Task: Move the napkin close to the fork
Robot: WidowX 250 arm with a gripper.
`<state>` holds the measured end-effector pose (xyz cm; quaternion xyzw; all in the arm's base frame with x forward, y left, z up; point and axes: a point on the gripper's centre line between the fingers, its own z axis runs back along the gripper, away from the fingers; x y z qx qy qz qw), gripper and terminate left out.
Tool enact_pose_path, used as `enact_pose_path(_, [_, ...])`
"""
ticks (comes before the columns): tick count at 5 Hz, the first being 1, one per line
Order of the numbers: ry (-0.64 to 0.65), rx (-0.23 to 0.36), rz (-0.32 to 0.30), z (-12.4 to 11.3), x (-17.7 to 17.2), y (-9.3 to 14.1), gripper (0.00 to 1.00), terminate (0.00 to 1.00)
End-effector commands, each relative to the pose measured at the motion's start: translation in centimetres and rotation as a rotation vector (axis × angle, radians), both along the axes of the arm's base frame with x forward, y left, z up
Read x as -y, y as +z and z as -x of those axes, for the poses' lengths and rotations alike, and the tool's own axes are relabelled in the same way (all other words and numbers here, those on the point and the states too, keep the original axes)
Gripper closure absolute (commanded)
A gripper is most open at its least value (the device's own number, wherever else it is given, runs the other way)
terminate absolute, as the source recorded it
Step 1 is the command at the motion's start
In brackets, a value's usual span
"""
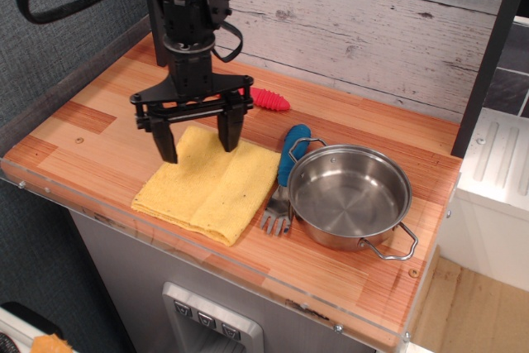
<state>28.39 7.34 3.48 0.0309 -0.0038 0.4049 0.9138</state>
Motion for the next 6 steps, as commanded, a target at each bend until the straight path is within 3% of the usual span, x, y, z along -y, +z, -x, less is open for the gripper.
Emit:
enact_pose_path(1, [-0.012, 0.118, -0.017, -1.5, -0.6, 4.9, 0.0, 0.0])
enact_pose_path(3, [-0.166, 0.086, -0.022, -2.4, 0.1, 7.9, 0.0, 0.0])
enact_pose_path(4, [-0.28, 0.125, -0.052, -3.2, 0.8, 10.1, 0.0, 0.0])
enact_pose_path(6, [-0.331, 0.174, -0.074, -4.3, 1.8, 13.5, 0.0, 0.0])
